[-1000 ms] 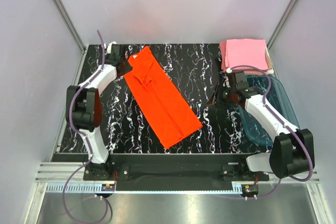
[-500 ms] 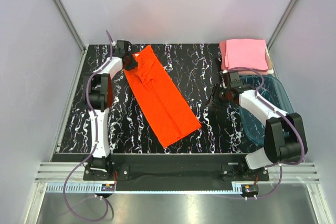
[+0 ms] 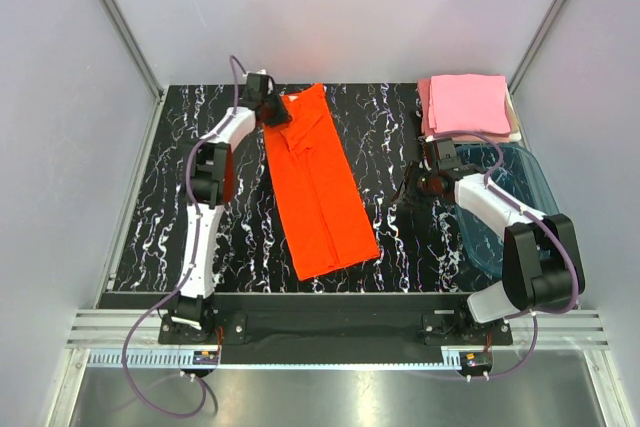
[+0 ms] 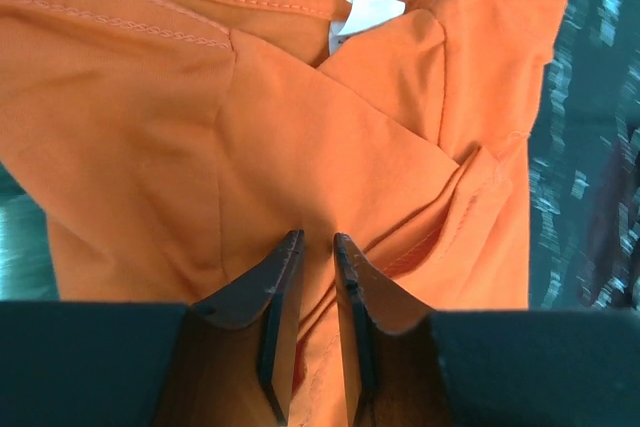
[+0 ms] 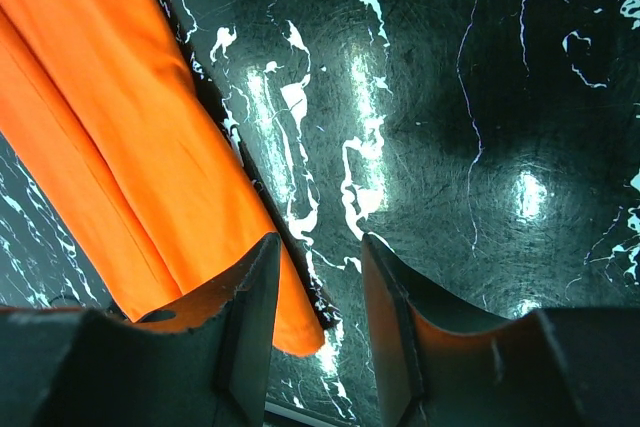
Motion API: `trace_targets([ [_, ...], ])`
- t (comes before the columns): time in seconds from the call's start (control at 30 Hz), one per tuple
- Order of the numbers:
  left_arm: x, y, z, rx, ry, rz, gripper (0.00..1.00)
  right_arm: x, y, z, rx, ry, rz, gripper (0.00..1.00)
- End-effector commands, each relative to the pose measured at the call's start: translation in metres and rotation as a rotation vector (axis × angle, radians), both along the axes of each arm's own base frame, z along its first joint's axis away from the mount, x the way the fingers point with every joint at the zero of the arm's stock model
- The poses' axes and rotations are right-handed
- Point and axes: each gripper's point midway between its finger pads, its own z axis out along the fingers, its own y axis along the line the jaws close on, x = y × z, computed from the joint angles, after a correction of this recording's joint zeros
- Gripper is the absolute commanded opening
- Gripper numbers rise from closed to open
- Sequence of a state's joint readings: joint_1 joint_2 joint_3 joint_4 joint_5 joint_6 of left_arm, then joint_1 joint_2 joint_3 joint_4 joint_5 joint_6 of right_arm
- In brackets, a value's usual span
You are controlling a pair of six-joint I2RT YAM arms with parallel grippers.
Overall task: Fold and stack the t-shirts
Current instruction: Fold the tshirt
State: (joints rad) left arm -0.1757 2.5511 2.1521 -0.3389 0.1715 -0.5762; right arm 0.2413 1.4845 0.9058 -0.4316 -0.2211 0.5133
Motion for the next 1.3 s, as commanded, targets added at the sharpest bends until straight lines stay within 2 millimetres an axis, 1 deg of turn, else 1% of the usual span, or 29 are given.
trace_targets([
  [0.0,-0.002,-0.046,0.004,-0.061,-0.024,-0.119,0.26,0.015,0.002,0.012,0.007,-0.057,-0.019,0.45],
  [0.1,0.002,-0.07,0.013,-0.103,-0.077,-0.169,0.27,0.014,0.001,0.013,0.008,-0.064,-0.021,0.45],
  [0.17,0.007,-0.088,0.027,-0.143,-0.139,-0.209,0.27,0.015,0.002,0.013,0.011,-0.062,-0.023,0.45],
  [0.2,0.009,-0.094,0.027,-0.155,-0.154,-0.224,0.27,0.015,0.003,0.014,0.015,-0.063,-0.021,0.45],
  [0.23,0.015,-0.098,0.036,-0.171,-0.198,-0.241,0.27,0.014,0.003,0.013,0.019,-0.056,-0.023,0.45],
  [0.27,0.021,-0.101,0.047,-0.188,-0.234,-0.26,0.27,0.015,0.004,0.013,0.024,-0.056,-0.022,0.45],
  [0.3,0.026,-0.104,0.069,-0.208,-0.291,-0.288,0.28,0.014,0.007,0.013,0.034,-0.048,-0.016,0.45],
  [0.33,0.028,-0.103,0.072,-0.204,-0.302,-0.29,0.28,0.013,0.007,0.013,0.04,-0.046,-0.013,0.45],
  [0.37,0.029,-0.104,0.098,-0.211,-0.35,-0.311,0.3,0.013,0.008,0.014,0.045,-0.046,-0.01,0.45],
  [0.4,0.029,-0.101,0.113,-0.207,-0.377,-0.317,0.31,0.01,0.01,0.014,0.059,-0.041,-0.004,0.45],
  [0.43,0.028,-0.096,0.13,-0.193,-0.409,-0.327,0.34,0.007,0.011,0.016,0.067,-0.041,0.001,0.45],
  [0.47,0.02,-0.09,0.157,-0.186,-0.438,-0.335,0.35,0.005,0.012,0.015,0.076,-0.034,0.008,0.45],
  [0.53,0.01,-0.08,0.178,-0.163,-0.468,-0.338,0.38,-0.005,0.016,0.012,0.1,-0.013,0.014,0.43],
  [0.57,-0.006,-0.073,0.191,-0.16,-0.462,-0.339,0.38,-0.01,0.018,0.011,0.108,-0.004,0.017,0.41],
  [0.6,-0.014,-0.068,0.196,-0.157,-0.457,-0.339,0.38,-0.02,0.024,0.005,0.109,0.022,0.03,0.39],
  [0.63,-0.026,-0.067,0.197,-0.158,-0.44,-0.342,0.38,-0.025,0.027,0.004,0.112,0.027,0.036,0.36],
  [0.67,-0.048,-0.066,0.194,-0.169,-0.4,-0.357,0.37,-0.031,0.03,0.001,0.115,0.038,0.041,0.28],
  [0.7,-0.063,-0.07,0.19,-0.178,-0.375,-0.373,0.36,-0.041,0.035,-0.006,0.118,0.07,0.039,0.25],
  [0.73,-0.077,-0.072,0.183,-0.179,-0.342,-0.384,0.36,-0.051,0.046,-0.007,0.125,0.077,0.07,0.22],
  [0.77,-0.104,-0.072,0.17,-0.18,-0.29,-0.398,0.35,-0.061,0.053,-0.011,0.129,0.092,0.087,0.18],
  [0.8,-0.121,-0.078,0.163,-0.183,-0.259,-0.417,0.34,-0.067,0.059,-0.011,0.137,0.1,0.084,0.16],
  [0.83,-0.148,-0.077,0.132,-0.188,-0.166,-0.421,0.34,-0.08,0.072,-0.01,0.136,0.098,0.126,0.15],
  [0.87,-0.165,-0.078,0.142,-0.193,-0.173,-0.433,0.34,-0.088,0.073,-0.015,0.129,0.11,0.123,0.14],
  [0.93,-0.2,-0.086,0.128,-0.196,-0.12,-0.463,0.33,-0.098,0.076,-0.019,0.121,0.117,0.102,0.14],
  [0.97,-0.226,-0.082,0.117,-0.18,-0.084,-0.465,0.33,-0.107,0.077,-0.025,0.115,0.126,0.113,0.14],
  [1.03,-0.259,-0.084,0.101,-0.141,-0.04,-0.488,0.34,-0.115,0.079,-0.032,0.117,0.137,0.105,0.14],
  [1.07,-0.278,-0.076,0.091,-0.101,-0.016,-0.473,0.35,-0.122,0.082,-0.037,0.117,0.146,0.12,0.13],
  [1.13,-0.307,-0.07,0.078,-0.036,0.033,-0.481,0.35,-0.13,0.081,-0.047,0.095,0.174,0.123,0.13],
  [1.27,-0.355,-0.047,0.077,0.031,0.034,-0.457,0.38,-0.147,0.074,-0.061,0.062,0.21,0.118,0.13],
])
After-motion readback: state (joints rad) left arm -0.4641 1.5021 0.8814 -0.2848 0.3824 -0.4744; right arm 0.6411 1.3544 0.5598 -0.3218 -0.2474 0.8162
